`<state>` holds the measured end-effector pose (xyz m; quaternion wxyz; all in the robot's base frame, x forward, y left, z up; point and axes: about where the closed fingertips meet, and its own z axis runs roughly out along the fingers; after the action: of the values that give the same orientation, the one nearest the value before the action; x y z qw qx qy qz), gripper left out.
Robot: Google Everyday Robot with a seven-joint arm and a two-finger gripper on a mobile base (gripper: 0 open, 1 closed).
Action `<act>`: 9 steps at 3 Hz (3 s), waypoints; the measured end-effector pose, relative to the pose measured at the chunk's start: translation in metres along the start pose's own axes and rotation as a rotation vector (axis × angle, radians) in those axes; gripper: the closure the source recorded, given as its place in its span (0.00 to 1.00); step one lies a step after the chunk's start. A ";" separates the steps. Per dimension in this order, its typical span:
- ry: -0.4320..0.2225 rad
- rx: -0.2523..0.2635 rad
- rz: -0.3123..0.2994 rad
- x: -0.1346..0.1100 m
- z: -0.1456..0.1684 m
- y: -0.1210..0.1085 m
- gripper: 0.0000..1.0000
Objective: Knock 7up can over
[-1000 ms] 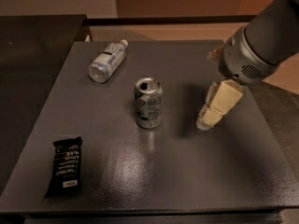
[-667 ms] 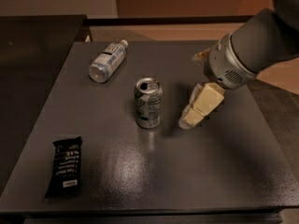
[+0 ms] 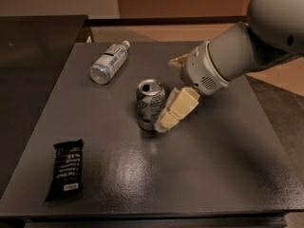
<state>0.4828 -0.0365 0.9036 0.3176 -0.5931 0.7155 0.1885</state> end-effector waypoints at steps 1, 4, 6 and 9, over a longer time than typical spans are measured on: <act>-0.043 -0.046 -0.005 -0.010 0.018 0.007 0.00; -0.112 -0.070 0.006 -0.026 0.020 0.011 0.63; 0.107 -0.039 -0.008 -0.010 -0.017 -0.019 1.00; 0.541 -0.078 -0.100 0.054 -0.041 -0.039 0.82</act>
Offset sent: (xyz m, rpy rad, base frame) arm -0.0023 0.0450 -0.0146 0.1198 0.0502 0.0757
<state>0.5058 -0.1113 0.9010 0.1011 -0.6681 0.7364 0.0347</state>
